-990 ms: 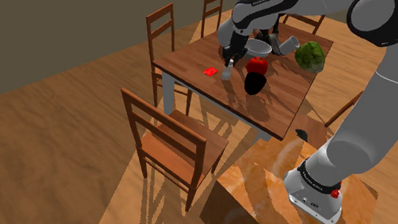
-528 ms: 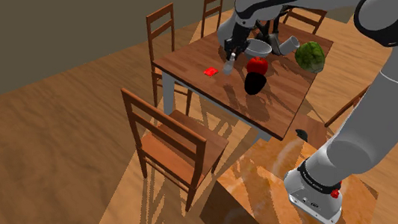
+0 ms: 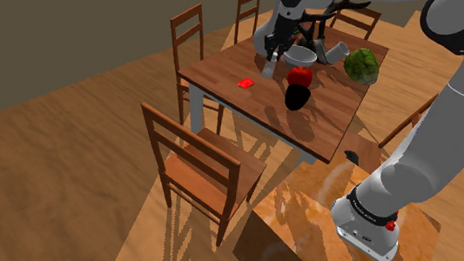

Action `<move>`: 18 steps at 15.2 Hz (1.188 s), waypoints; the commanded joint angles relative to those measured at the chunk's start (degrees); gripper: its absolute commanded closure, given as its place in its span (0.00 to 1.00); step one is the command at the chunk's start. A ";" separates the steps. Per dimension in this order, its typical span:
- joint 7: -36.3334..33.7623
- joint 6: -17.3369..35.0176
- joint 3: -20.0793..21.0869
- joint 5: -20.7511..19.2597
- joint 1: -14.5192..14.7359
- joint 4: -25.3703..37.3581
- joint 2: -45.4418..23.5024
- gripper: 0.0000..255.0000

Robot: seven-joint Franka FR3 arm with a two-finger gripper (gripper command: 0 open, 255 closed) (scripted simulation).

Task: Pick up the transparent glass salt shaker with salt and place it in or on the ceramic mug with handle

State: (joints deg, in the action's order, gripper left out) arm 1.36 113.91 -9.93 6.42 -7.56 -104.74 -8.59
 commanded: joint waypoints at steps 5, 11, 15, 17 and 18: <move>-0.51 -4.41 -0.05 -0.34 0.01 3.63 0.80 1.00; -0.91 -8.88 -0.10 -0.56 -0.03 7.66 1.26 1.00; -1.12 -11.60 -0.13 -0.63 -0.08 10.32 1.33 1.00; -0.31 -11.41 -0.61 -1.33 -0.47 5.96 5.50 1.00; 0.10 -11.41 -0.86 -1.70 -0.69 3.92 7.54 1.00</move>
State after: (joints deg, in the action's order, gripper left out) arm 1.02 102.50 -10.53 5.06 -8.02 -98.84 -3.03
